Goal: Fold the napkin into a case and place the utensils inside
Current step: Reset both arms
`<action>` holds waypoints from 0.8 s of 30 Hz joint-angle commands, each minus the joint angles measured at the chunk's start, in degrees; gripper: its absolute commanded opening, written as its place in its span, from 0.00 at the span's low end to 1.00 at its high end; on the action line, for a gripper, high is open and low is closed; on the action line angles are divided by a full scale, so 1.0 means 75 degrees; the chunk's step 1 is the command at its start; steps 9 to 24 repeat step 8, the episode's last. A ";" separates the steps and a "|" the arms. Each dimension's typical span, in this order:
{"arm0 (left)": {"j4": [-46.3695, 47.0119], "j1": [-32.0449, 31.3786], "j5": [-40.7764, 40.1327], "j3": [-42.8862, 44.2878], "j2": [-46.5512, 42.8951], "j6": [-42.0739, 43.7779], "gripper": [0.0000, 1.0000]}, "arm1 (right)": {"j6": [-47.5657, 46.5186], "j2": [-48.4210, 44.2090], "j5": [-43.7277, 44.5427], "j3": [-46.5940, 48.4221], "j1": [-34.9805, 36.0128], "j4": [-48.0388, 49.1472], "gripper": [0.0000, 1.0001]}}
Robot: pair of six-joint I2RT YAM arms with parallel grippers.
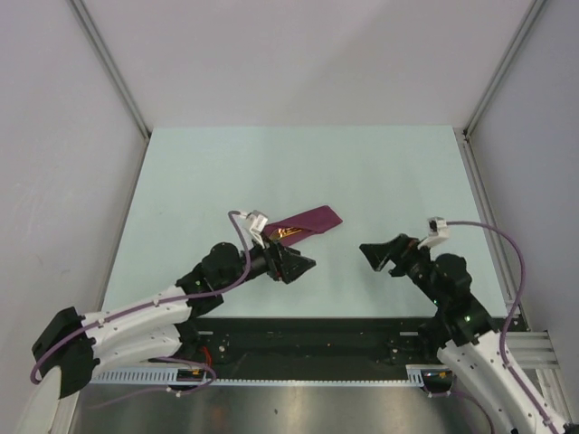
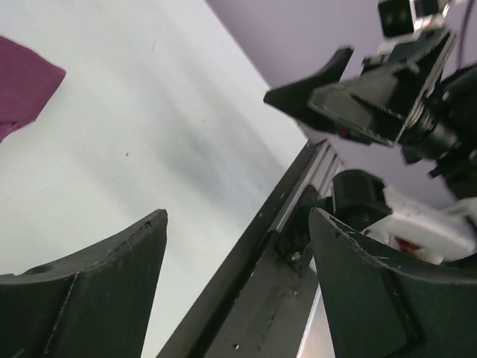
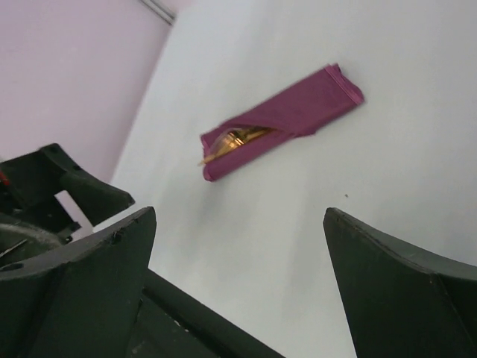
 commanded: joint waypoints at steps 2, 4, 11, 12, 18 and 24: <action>0.1651 -0.0264 -0.0845 -0.0980 -0.1000 -0.0490 0.85 | 0.0959 -0.2021 0.0077 -0.0776 0.0017 0.0245 1.00; 0.2099 -0.0311 -0.1009 -0.1357 -0.1293 -0.0689 0.87 | 0.1007 -0.2306 -0.0109 -0.0906 0.0017 0.0315 1.00; 0.2161 -0.0323 -0.1197 -0.1594 -0.1820 -0.0737 0.90 | 0.1171 -0.2120 -0.0309 -0.0930 0.0029 0.0455 1.00; 0.2161 -0.0323 -0.1197 -0.1594 -0.1820 -0.0737 0.90 | 0.1171 -0.2120 -0.0309 -0.0930 0.0029 0.0455 1.00; 0.2161 -0.0323 -0.1197 -0.1594 -0.1820 -0.0737 0.90 | 0.1171 -0.2120 -0.0309 -0.0930 0.0029 0.0455 1.00; 0.2161 -0.0323 -0.1197 -0.1594 -0.1820 -0.0737 0.90 | 0.1171 -0.2120 -0.0309 -0.0930 0.0029 0.0455 1.00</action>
